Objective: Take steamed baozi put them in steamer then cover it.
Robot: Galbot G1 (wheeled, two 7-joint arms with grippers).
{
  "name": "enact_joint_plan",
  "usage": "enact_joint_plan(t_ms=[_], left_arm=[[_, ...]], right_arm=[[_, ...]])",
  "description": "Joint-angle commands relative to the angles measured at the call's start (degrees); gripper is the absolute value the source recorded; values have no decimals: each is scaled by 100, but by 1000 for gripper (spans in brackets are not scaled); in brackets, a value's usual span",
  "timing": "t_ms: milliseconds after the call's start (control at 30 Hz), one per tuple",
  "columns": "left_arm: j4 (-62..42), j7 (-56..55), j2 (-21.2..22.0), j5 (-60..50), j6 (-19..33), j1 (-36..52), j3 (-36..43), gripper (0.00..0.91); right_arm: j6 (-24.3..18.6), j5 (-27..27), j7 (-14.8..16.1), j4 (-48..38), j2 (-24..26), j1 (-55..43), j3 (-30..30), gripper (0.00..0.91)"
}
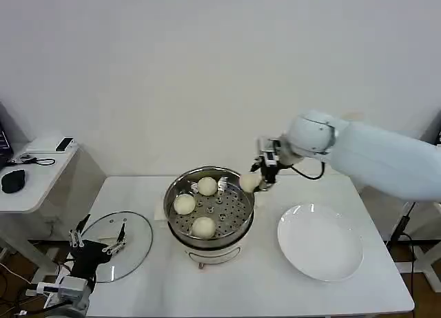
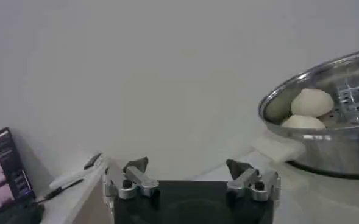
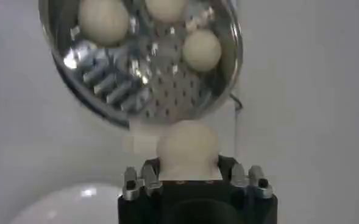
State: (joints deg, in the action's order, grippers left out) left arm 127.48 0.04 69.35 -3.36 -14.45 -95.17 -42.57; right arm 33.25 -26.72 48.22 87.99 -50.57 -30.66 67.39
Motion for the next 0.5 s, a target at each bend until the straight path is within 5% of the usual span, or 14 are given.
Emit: enact_joint_plan(t_ms=[33,500], left_arm=[[-33,0,0,18,13,-12,-29,907],[-117,-3,-1,46,26,-1,-60,907]], right_arm=[[778,-1059,-736,-247,-1149,-97,394,645],[835,-578,-596,-711,-1319,554,370,645]])
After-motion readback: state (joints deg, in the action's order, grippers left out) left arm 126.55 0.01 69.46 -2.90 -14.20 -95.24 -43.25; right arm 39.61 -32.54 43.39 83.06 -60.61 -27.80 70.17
